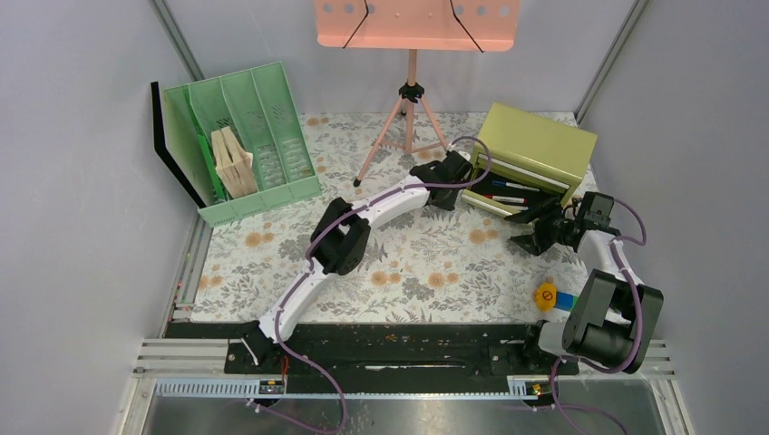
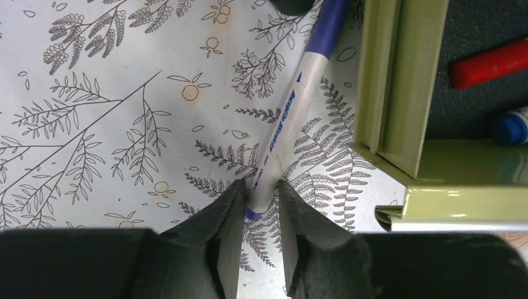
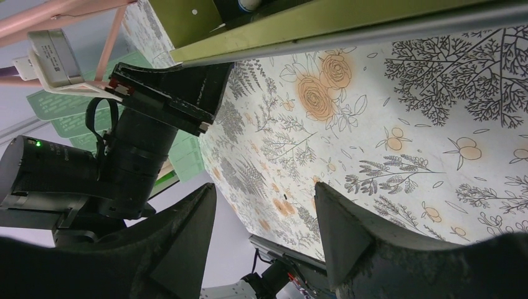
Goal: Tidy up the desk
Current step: Pick up the stationery from the center of the board.
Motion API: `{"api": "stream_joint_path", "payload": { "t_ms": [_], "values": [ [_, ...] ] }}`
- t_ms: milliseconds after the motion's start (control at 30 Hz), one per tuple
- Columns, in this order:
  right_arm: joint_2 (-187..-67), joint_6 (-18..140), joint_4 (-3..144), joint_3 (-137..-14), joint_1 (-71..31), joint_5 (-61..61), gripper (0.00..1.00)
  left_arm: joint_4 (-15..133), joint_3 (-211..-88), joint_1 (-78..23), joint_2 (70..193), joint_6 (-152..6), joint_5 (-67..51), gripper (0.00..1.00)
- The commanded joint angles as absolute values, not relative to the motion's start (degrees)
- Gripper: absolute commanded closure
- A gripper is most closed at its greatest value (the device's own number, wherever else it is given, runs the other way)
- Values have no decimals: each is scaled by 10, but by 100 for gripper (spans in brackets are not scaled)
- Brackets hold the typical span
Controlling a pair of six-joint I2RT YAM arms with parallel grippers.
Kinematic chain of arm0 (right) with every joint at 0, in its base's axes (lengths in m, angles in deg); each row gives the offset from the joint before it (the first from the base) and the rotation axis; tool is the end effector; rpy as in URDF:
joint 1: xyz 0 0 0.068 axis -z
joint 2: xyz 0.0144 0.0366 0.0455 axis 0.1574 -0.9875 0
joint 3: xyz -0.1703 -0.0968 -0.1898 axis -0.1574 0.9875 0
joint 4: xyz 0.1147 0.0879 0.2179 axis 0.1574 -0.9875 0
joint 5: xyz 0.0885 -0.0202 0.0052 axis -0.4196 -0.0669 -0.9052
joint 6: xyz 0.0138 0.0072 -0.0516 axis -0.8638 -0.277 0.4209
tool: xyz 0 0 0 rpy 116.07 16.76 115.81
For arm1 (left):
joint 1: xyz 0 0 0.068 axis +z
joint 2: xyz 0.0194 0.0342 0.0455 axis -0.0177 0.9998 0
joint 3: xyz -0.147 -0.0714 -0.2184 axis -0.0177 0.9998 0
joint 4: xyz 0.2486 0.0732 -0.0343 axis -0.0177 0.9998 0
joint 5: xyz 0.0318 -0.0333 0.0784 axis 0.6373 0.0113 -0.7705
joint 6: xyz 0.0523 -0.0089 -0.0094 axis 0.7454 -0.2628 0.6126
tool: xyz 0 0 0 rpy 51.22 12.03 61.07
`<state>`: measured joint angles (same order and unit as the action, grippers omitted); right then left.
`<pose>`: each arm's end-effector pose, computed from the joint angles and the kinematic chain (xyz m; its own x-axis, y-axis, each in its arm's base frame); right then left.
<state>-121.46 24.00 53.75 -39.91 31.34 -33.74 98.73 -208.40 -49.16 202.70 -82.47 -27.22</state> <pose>0.2391 -0.0724 0.1950 -0.5936 0.8019 -0.0683 0.4478 0.3996 0.7999 0.3774 -0.4110 0.1610 -0.7317 0.2990 -0.6125 0.4229 0.9039 -0.0638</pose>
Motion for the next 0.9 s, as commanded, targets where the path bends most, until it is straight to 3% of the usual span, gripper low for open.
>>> {"api": "stream_joint_path", "payload": {
  "t_ms": [0, 200, 567, 667, 800, 867],
  "values": [
    [-1215, 242, 537, -427, 316, -349, 34, 996, -2107, -500, 2034, -770, -282, 75],
    [-1209, 240, 537, -431, 316, -352, 34, 996, -2062, -500, 2003, -753, -216, 91],
    [-1187, 238, 537, -423, 316, -358, 33, 866, -1653, -539, 1752, -796, -251, 90],
    [-1177, 237, 536, -417, 316, -358, 33, 845, -1567, -553, 1688, -803, -273, 77],
    [-1167, 240, 533, -410, 316, -360, 33, 841, -1540, -561, 1649, -810, -289, 50],
    [-1163, 241, 531, -406, 316, -361, 33, 842, -1548, -561, 1657, -808, -287, 46]
  ]
}}
